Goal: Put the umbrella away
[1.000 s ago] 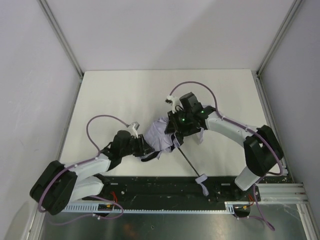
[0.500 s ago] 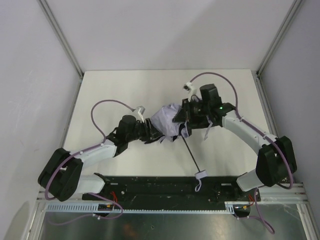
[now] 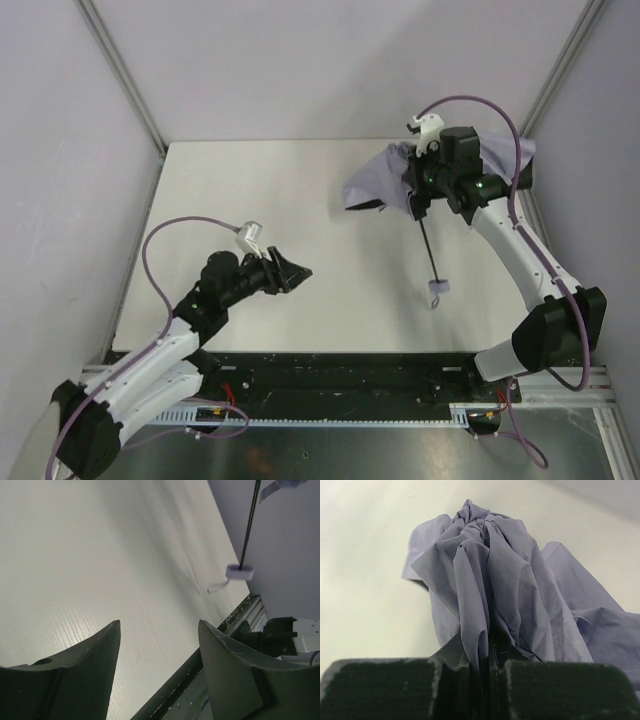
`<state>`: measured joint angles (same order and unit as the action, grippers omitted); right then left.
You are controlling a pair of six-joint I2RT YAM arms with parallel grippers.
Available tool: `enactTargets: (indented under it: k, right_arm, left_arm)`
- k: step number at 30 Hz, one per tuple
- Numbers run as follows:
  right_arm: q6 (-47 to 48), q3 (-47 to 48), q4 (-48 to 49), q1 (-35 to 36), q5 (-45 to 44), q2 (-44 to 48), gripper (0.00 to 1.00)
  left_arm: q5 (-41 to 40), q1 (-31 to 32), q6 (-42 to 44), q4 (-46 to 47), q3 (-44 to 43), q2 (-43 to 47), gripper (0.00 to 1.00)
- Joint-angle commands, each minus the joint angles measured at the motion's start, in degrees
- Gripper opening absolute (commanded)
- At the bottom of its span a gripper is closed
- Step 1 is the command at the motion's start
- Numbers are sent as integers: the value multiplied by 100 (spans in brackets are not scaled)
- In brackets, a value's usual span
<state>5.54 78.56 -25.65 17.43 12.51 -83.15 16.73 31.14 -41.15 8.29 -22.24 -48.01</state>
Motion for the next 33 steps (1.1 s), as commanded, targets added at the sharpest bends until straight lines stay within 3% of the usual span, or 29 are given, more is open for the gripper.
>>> enactTargets:
  k: [1,7,11,15,25,29,33]
  right_arm:
    - [1871,835,82,365,-2376,-186,0]
    - [3838,775,722,1566,-4397,-1021,0]
    - [4304,395,1328,2244,-4924,-1594,0]
    - [4209,146,1322,3004,-5011,-2212,0]
    - [2963,-431,502,4320,-3547,-2824,0]
    - [2529,-447,64,4245,-2242,-2973,0]
    - [2260,-339,-541,3918,-705,-3321,0]
  left_arm:
    - [-188,-105,-15,-463,65,629,68]
    - [-361,-154,-165,-521,339,1189,68]
    - [-421,-166,-208,-526,518,1453,69]
    - [-456,-169,-336,-572,775,1836,68]
    - [-488,-178,-550,-1330,1148,3106,66]
    - [-542,-178,-624,-1631,1123,3350,64]
    - [-635,-178,-810,-1840,1112,3367,54]
